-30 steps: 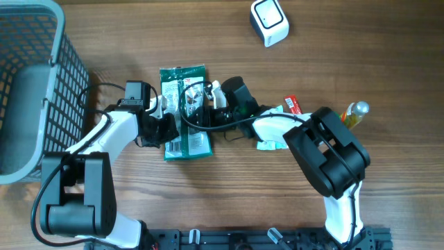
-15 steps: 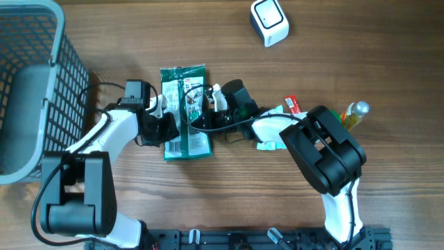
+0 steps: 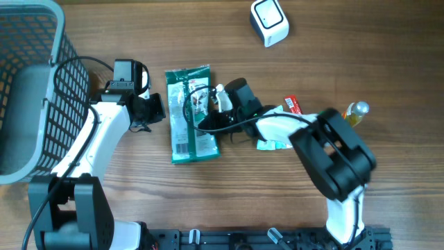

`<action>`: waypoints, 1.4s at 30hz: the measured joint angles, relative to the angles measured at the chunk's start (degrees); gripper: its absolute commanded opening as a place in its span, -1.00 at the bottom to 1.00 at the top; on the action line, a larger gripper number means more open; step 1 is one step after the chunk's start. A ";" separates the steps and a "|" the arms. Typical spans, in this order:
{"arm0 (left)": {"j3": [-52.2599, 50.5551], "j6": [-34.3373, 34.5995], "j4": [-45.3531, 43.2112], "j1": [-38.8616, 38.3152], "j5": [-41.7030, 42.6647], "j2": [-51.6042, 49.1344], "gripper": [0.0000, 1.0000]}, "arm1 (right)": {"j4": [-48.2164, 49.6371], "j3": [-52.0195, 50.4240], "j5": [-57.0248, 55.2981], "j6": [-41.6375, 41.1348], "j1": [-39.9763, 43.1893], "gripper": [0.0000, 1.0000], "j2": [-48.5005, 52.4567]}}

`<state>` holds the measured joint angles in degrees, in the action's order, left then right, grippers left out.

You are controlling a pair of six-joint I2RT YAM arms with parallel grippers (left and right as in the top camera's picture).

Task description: Scan the item barcode

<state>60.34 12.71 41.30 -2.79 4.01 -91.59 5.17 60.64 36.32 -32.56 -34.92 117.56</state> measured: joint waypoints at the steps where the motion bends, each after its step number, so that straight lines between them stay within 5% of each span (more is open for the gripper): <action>1: 0.00 -0.09 0.09 0.00 -1.29 0.00 -0.22 | -2.25 -0.20 -1.33 1.40 0.00 -0.91 -1.97; 4: 0.00 0.00 -0.17 0.00 -3.67 0.00 -0.24 | -6.25 -0.31 -4.63 4.57 -0.02 -0.91 -5.77; 5: 0.00 -0.02 -0.15 0.00 -4.20 0.00 0.07 | -8.15 -0.20 -5.66 5.68 0.00 -0.91 -8.70; 6: 0.00 0.00 -0.20 0.00 -4.50 0.00 1.00 | -10.10 -0.20 -6.45 6.80 0.00 -0.91 -10.19; 34: 0.00 0.00 0.09 0.00 -4.57 0.00 1.00 | -15.47 -0.20 -8.52 8.63 0.00 -0.91 -12.26; 42: 0.00 0.00 0.09 0.00 -4.55 0.00 1.00 | -23.71 -0.31 -7.56 14.62 3.58 -0.92 -25.59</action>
<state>60.34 12.71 41.39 -2.79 -0.54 -91.59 -18.55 60.34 28.75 -17.93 -31.33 91.96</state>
